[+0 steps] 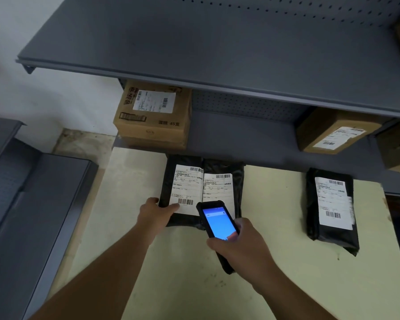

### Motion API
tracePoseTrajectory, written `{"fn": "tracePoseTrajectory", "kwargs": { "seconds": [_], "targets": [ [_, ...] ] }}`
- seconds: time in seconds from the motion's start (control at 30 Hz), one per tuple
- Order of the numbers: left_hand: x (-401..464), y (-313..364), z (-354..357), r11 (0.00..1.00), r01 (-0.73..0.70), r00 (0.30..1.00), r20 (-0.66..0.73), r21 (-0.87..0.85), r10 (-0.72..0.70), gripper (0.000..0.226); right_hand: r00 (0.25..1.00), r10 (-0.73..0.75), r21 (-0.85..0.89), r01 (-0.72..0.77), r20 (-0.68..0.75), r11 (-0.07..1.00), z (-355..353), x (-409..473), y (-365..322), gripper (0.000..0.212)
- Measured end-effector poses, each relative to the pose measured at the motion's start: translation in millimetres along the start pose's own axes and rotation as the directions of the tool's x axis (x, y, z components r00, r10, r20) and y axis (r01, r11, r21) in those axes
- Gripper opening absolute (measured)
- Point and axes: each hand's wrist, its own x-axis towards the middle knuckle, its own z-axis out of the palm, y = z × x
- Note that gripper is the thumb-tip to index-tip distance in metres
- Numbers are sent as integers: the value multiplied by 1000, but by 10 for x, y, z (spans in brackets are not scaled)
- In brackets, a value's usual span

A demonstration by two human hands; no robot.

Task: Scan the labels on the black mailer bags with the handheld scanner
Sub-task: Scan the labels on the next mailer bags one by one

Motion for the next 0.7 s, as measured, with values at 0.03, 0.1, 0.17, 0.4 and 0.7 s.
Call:
{"fn": "tracePoseTrajectory", "kwargs": {
  "seconds": [0.03,0.1,0.17,0.4,0.7],
  "targets": [
    [-6,9,44,1000,8,1000,10,10,-8,75,1000,4,4,-4,0,1000,-7,6,3,56],
    [-11,28,132,999,41,999,27,29,-41,89,1000,13,5,-13,-3,1000,-25,17,16,54],
    [22,27,211,996,76,997,19,50,-77,114,1000,15,-10,-15,-10,1000,-47,37,30,59],
    [46,88,393,981,94,995,-60,169,-85,114,998,50,12,-49,-23,999,-90,63,72,66],
    [-22,167,510,990,92,994,-64,111,-85,98,997,69,78,-67,-30,995,-136,8,110,48]
  ]
}}
